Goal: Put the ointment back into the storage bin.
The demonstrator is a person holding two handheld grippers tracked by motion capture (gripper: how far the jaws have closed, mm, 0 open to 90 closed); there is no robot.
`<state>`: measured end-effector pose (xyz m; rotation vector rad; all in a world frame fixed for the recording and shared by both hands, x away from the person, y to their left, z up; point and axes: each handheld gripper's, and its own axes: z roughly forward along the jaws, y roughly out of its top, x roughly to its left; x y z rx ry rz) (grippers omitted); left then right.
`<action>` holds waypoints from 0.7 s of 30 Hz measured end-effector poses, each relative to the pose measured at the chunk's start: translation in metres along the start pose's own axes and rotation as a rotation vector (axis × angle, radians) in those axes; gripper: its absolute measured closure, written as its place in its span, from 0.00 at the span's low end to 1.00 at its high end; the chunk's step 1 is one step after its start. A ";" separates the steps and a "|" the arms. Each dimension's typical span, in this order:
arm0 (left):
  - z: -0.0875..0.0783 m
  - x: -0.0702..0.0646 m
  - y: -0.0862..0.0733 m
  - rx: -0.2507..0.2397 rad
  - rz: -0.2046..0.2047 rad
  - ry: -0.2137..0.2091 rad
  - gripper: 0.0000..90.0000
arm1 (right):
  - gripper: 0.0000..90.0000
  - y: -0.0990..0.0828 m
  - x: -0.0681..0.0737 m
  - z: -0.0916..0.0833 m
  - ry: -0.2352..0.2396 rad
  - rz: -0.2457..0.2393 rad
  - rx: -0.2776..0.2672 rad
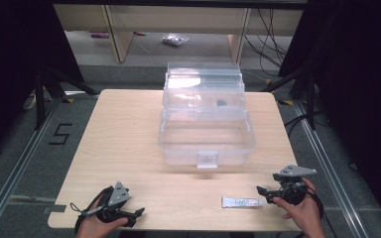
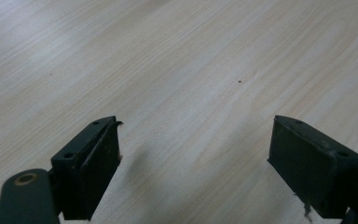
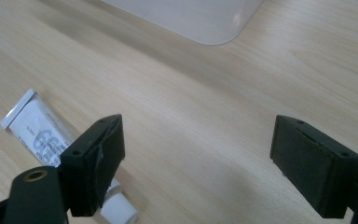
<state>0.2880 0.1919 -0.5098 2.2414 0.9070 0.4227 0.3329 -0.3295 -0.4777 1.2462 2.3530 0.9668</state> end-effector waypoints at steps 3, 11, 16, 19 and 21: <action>0.000 0.000 0.000 0.001 0.011 0.003 0.18 | 0.22 0.002 0.002 -0.002 0.014 0.001 0.029; -0.002 0.002 0.001 0.026 0.044 -0.002 0.18 | 0.24 0.012 0.015 -0.003 0.037 -0.053 0.090; 0.000 0.000 0.000 0.001 0.012 0.003 0.18 | 0.24 0.021 0.019 -0.007 0.050 -0.161 0.128; 0.000 0.000 0.000 0.003 0.005 0.006 0.18 | 0.24 0.022 0.023 -0.009 0.053 -0.158 0.137; 0.000 0.000 0.000 0.001 0.000 -0.004 0.18 | 0.25 0.023 0.025 -0.011 0.062 -0.161 0.163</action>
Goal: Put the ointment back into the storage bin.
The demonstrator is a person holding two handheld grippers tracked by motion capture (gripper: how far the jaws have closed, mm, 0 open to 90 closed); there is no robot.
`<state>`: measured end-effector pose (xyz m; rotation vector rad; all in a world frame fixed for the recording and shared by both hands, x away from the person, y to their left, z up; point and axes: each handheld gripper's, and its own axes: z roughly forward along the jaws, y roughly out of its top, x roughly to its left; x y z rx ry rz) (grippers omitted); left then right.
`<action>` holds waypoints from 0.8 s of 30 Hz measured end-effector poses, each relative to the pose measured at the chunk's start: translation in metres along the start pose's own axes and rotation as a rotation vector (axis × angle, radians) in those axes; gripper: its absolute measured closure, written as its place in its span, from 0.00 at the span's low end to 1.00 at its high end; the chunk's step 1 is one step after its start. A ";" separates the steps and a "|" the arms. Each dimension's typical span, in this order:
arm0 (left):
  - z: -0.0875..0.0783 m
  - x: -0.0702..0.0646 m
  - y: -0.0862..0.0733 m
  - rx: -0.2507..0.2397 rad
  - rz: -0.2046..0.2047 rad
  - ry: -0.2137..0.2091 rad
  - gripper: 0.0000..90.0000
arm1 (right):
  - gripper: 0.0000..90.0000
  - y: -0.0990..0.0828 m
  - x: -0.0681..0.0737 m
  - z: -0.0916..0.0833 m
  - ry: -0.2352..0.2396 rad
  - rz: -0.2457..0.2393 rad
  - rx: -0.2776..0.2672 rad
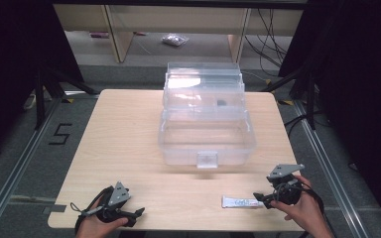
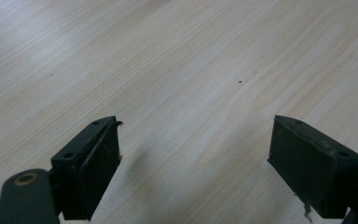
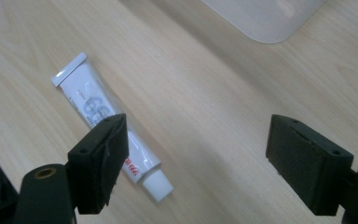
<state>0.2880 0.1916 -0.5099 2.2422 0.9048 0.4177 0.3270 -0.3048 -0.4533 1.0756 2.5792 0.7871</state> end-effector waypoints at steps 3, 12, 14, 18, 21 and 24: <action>-0.002 0.002 0.001 0.034 0.035 -0.004 0.18 | 0.27 0.003 0.002 -0.002 0.004 -0.063 0.031; -0.001 0.001 0.000 0.009 0.014 -0.002 0.18 | 0.28 0.011 0.012 0.000 0.020 -0.086 0.081; -0.002 0.003 0.001 0.032 0.041 -0.007 0.18 | 0.28 0.013 0.014 0.000 0.022 -0.097 0.089; -0.002 0.003 0.001 0.028 0.043 -0.001 0.18 | 0.30 0.020 0.018 0.002 0.044 -0.142 0.116; -0.002 0.002 0.001 0.026 0.034 -0.004 0.18 | 0.31 0.025 0.020 0.004 0.054 -0.188 0.136; -0.002 0.003 0.001 0.029 0.043 -0.003 0.18 | 0.33 0.027 0.024 0.005 0.074 -0.198 0.157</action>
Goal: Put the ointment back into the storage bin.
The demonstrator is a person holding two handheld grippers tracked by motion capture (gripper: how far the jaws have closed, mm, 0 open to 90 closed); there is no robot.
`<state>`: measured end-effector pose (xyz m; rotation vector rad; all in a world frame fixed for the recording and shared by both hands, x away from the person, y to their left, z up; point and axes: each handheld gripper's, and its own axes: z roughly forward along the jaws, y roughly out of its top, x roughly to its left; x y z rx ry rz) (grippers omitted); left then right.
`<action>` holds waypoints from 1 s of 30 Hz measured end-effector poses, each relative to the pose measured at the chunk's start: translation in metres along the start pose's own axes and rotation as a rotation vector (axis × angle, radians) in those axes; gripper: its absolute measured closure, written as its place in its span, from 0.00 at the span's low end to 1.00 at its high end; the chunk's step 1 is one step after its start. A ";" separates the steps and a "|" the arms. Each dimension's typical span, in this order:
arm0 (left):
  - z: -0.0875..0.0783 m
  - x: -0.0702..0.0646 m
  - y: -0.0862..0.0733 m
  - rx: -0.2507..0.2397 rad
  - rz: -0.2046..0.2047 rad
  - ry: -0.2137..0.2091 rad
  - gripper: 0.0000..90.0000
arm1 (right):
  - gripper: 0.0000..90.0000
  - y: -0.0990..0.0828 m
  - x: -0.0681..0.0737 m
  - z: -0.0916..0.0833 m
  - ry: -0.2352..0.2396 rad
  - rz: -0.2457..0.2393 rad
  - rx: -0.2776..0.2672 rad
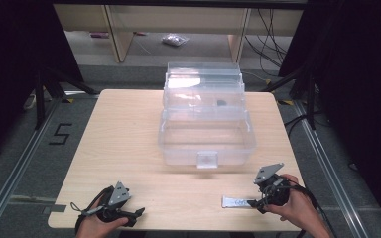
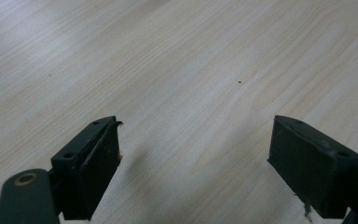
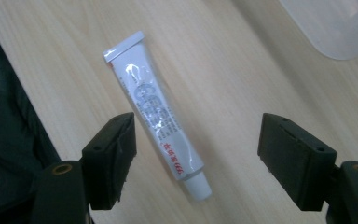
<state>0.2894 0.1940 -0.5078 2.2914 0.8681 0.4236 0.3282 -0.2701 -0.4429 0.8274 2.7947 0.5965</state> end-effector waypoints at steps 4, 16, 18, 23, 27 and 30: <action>0.000 0.000 0.000 -0.003 -0.008 -0.001 0.18 | 0.35 0.006 0.004 0.003 0.014 -0.031 0.042; 0.000 0.000 0.000 -0.001 -0.004 -0.001 0.18 | 0.48 0.027 0.007 0.014 0.073 -0.212 0.170; 0.000 0.000 0.000 0.006 -0.007 -0.010 0.18 | 0.50 0.028 0.011 0.017 0.064 -0.212 0.191; -0.001 0.001 0.000 0.003 -0.003 -0.007 0.18 | 0.53 0.028 0.016 0.023 0.065 -0.245 0.227; -0.001 0.000 0.000 0.006 -0.003 -0.006 0.18 | 0.59 0.028 0.016 0.026 0.045 -0.295 0.263; 0.000 0.000 0.000 -0.003 -0.007 -0.001 0.18 | 0.61 0.028 0.015 0.027 0.049 -0.310 0.279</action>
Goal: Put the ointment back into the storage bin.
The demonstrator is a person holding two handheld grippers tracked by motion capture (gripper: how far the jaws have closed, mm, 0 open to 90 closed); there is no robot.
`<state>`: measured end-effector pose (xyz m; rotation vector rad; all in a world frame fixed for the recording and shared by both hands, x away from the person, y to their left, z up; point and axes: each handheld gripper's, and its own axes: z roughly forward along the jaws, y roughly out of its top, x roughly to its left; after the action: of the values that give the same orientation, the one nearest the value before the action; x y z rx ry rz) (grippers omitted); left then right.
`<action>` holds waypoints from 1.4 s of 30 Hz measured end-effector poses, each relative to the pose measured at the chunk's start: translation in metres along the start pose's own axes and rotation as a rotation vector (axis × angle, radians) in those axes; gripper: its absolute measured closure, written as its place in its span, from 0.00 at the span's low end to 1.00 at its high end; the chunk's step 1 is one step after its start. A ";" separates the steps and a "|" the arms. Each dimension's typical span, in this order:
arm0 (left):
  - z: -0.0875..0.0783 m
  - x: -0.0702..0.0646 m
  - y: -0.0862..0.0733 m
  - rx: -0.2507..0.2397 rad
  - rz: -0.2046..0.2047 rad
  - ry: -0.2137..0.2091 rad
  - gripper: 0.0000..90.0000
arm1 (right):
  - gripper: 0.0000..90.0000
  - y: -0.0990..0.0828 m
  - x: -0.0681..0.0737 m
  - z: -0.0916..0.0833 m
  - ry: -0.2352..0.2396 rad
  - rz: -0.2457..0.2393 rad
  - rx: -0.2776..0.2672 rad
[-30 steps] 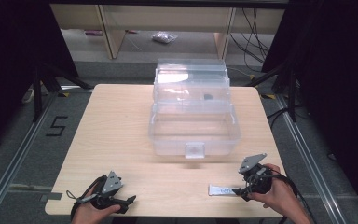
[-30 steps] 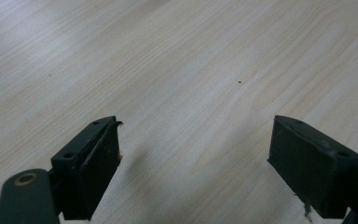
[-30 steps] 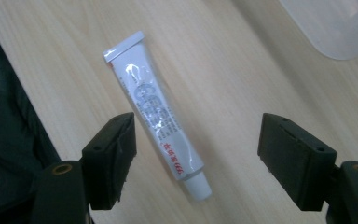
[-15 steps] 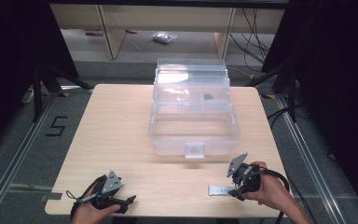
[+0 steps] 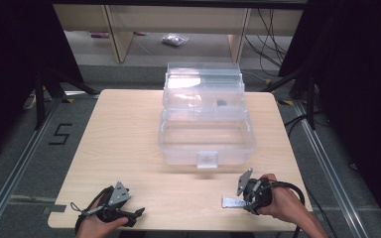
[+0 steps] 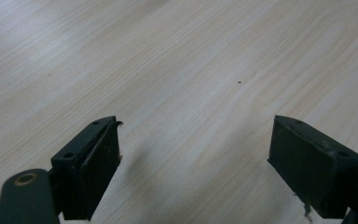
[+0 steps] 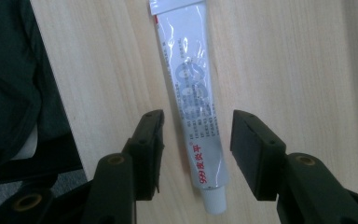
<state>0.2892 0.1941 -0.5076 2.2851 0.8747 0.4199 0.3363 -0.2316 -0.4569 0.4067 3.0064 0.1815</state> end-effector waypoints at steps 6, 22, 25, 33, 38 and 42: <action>0.000 0.000 0.000 0.001 0.002 0.000 0.18 | 0.64 0.003 0.000 0.004 0.003 -0.026 0.028; 0.001 0.000 0.000 -0.005 0.000 -0.001 0.18 | 0.69 0.007 -0.004 0.010 0.010 -0.033 0.070; 0.001 0.000 0.000 -0.005 0.000 0.000 0.18 | 0.71 0.007 -0.004 0.011 0.017 -0.041 0.076; 0.001 0.000 0.000 -0.005 0.001 0.000 0.18 | 0.73 0.009 -0.008 0.016 0.016 -0.105 0.089; 0.000 0.000 0.000 -0.006 0.000 -0.001 0.18 | 0.76 0.011 -0.005 0.016 0.033 -0.062 0.112; 0.000 0.000 0.000 -0.006 0.000 -0.001 0.18 | 0.77 0.012 -0.005 0.016 0.023 -0.071 0.118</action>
<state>0.2893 0.1939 -0.5081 2.2794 0.8725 0.4210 0.3456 -0.2199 -0.4712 0.3093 3.0581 0.0035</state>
